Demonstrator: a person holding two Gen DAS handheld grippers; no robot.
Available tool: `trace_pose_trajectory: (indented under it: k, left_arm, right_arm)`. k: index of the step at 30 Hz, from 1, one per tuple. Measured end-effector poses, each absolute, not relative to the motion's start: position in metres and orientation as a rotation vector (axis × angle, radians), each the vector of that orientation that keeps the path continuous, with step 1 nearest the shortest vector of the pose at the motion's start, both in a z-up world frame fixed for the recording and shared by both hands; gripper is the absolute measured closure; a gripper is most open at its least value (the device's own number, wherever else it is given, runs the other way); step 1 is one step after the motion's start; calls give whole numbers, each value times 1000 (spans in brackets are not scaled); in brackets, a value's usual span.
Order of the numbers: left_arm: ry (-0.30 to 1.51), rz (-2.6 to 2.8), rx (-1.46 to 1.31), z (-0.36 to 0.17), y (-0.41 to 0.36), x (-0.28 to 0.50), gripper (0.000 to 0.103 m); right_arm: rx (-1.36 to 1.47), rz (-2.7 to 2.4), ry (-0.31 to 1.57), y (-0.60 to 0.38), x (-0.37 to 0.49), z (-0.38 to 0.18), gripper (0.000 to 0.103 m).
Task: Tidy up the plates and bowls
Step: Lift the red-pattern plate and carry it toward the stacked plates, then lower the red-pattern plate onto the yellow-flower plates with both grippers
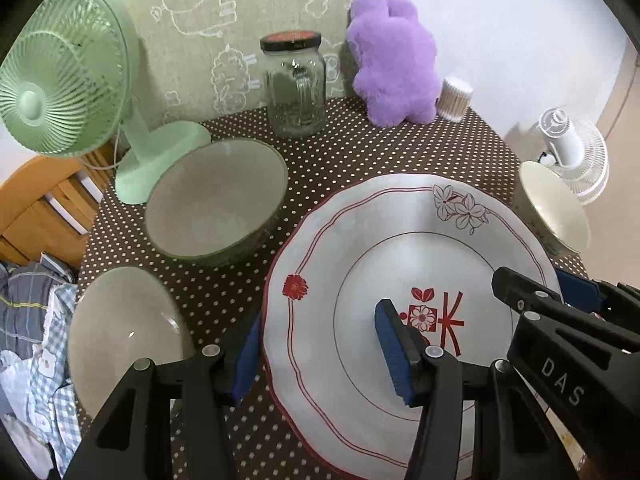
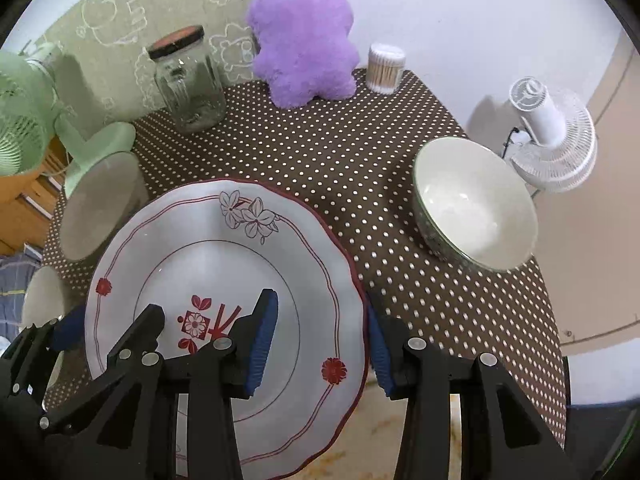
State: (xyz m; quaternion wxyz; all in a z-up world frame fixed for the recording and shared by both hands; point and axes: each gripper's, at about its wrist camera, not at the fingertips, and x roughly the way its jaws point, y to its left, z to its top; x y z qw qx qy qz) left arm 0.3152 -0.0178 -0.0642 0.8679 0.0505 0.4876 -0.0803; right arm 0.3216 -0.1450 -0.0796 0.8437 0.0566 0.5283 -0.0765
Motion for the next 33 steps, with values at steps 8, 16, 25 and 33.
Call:
trace_pose_trajectory:
  k: [8,16,25,33]
  left_arm:
    - [997,-238,118,-39,-17,280,49]
    - [975,-287,150,-24,-19,244,49]
    - [982,-307,132,-28,-38,211,49]
    - [1056,-286,110,-57,-68,190,49]
  right_arm:
    - [130,-232,1084,-143,274,-51,56]
    - [163,-301,1049,-144,224,-32,56]
    - [165,-312,1034,-159,180,-26,56]
    - [129,-296,1085,-184,160,-44,56]
